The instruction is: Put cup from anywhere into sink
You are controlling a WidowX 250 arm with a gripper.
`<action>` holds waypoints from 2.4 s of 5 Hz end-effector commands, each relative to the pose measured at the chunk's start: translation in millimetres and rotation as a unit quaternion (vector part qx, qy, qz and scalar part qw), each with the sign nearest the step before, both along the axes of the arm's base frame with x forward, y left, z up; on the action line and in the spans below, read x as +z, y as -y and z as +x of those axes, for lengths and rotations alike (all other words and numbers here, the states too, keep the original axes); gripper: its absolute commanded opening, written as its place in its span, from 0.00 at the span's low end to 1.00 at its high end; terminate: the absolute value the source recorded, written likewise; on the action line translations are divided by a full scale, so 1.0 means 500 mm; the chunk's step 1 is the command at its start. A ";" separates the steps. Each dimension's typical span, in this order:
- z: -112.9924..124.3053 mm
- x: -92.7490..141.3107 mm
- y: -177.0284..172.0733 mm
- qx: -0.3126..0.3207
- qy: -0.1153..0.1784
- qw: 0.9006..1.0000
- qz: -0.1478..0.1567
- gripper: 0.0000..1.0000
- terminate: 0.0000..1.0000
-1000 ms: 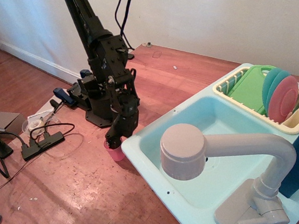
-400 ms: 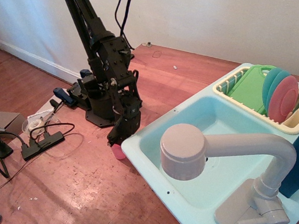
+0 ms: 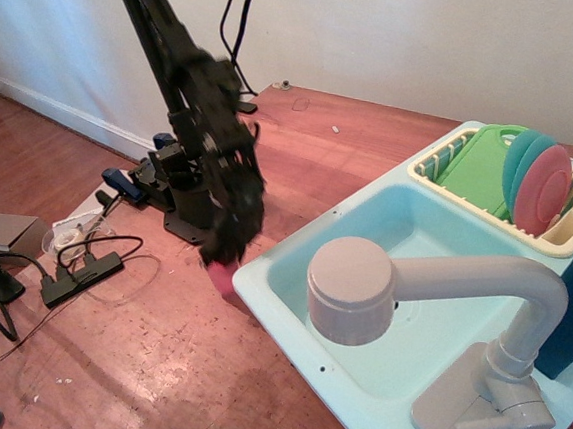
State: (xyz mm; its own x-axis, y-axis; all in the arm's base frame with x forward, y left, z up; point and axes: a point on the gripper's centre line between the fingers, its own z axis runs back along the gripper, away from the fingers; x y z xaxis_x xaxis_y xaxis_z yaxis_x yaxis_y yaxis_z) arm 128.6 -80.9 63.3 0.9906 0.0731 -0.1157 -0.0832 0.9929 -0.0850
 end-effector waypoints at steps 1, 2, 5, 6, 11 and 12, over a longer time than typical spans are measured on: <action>-0.047 0.124 -0.013 0.014 0.027 1.000 0.006 0.00 0.00; -0.043 0.174 -0.039 0.000 0.025 1.000 0.009 0.00 0.00; 0.158 0.234 -0.120 -0.018 0.128 0.991 0.033 0.00 0.00; 0.209 0.241 -0.136 -0.022 0.146 0.988 0.035 0.00 0.00; 0.301 0.165 -0.157 -0.076 0.038 0.996 -0.020 0.00 0.00; 0.286 0.155 -0.155 -0.079 0.033 0.996 -0.033 1.00 1.00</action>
